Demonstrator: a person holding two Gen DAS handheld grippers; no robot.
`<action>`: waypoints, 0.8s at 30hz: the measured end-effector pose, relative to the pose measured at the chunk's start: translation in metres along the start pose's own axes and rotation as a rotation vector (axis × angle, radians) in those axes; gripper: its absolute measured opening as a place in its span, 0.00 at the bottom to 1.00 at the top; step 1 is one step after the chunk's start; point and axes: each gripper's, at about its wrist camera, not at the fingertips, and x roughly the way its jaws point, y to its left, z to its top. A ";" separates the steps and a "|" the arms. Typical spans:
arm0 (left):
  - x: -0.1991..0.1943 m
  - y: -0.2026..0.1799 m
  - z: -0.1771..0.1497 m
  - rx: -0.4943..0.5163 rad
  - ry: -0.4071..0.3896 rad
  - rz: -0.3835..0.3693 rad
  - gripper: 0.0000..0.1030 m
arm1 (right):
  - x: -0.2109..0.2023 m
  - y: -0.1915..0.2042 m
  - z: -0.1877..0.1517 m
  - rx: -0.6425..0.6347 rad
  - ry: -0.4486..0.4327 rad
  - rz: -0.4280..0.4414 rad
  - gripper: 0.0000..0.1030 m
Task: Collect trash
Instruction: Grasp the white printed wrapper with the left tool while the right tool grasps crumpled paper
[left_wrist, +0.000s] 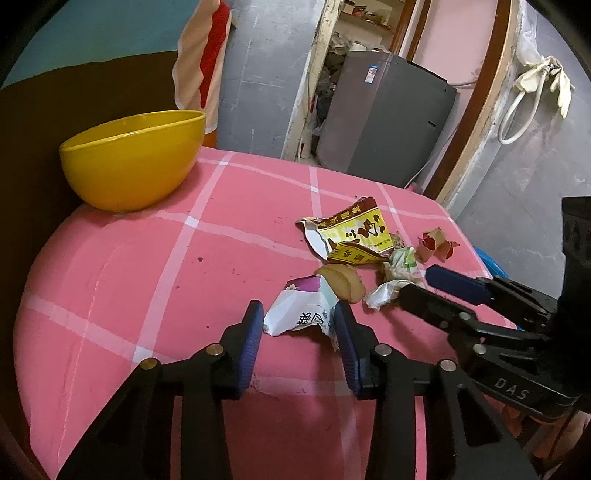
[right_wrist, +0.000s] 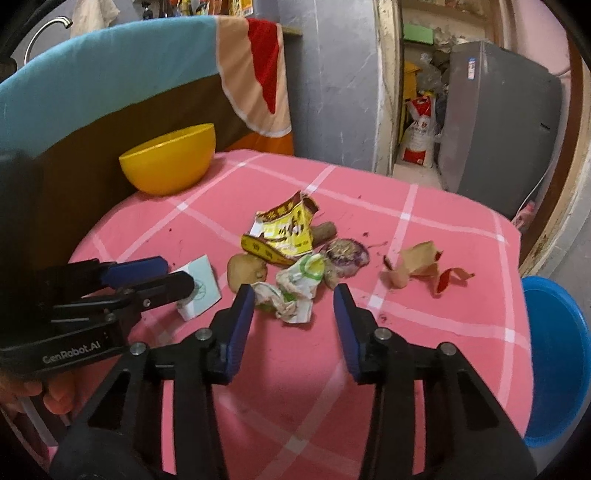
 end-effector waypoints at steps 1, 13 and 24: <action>0.000 0.000 0.000 0.001 0.001 -0.001 0.32 | 0.002 0.000 0.000 0.001 0.011 0.007 0.39; -0.001 -0.011 0.001 0.063 -0.004 0.008 0.17 | 0.014 -0.005 0.000 0.034 0.064 0.054 0.08; -0.010 -0.018 -0.004 0.080 -0.035 0.030 0.10 | -0.005 -0.002 -0.007 0.021 0.009 0.047 0.06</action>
